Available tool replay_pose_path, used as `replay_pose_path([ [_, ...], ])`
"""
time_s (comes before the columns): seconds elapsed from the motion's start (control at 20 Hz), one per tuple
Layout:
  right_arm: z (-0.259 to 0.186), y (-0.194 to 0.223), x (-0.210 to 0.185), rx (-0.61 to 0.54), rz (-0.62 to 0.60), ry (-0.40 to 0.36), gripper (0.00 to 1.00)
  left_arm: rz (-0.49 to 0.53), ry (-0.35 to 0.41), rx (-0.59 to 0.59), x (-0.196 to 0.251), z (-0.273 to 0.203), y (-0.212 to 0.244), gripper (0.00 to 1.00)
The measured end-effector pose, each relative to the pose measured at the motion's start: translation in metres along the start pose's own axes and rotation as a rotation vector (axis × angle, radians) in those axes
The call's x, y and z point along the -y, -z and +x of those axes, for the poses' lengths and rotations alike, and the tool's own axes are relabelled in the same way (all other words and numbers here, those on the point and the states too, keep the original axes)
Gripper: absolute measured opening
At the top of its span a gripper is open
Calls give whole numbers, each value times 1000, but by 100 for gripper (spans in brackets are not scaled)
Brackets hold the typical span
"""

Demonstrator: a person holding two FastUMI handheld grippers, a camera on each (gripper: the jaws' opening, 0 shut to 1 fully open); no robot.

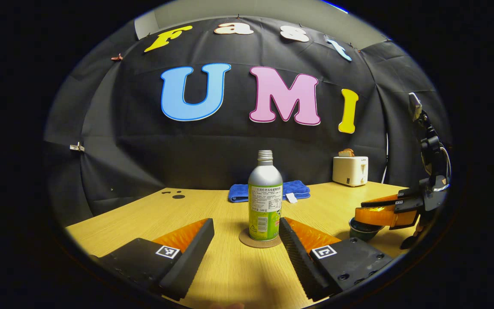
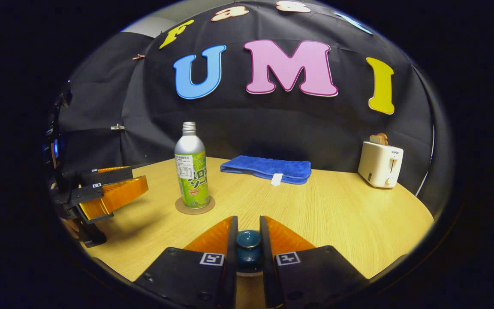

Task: Open the teacup lid with one hand, grasp the water bottle and pour water into the teacup with the other hand; after pouring, place the water bottle on the coaster and then close the teacup lid.

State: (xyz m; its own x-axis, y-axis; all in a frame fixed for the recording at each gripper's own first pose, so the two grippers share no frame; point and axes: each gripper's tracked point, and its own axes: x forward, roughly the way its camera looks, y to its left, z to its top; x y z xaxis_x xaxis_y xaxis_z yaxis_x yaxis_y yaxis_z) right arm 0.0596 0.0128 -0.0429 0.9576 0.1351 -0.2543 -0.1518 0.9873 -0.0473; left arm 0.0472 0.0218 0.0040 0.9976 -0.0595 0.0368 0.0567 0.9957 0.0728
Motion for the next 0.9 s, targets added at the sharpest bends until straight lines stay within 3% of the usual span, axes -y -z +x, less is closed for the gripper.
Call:
replay_pose_path([
  [0.25, -9, -9, 6, 56, 31, 13, 41, -1, -27, -1, -4, -1, 0, 96],
  [0.3, -12, -14, 9, 86, 34, 15, 63, -1, -38, 0, -5, -2, 0, 96],
  [0.5, -28, -23, 40, 176, 56, 122, 100, -2, -63, -1, -6, -3, -1, 96],
  [0.65, -44, -29, 53, 240, 48, 184, 100, -2, -67, -1, -1, -5, -1, 96],
  [0.9, -48, -25, 56, 224, 55, 203, 100, -1, -64, 0, 14, -13, -2, 96],
])
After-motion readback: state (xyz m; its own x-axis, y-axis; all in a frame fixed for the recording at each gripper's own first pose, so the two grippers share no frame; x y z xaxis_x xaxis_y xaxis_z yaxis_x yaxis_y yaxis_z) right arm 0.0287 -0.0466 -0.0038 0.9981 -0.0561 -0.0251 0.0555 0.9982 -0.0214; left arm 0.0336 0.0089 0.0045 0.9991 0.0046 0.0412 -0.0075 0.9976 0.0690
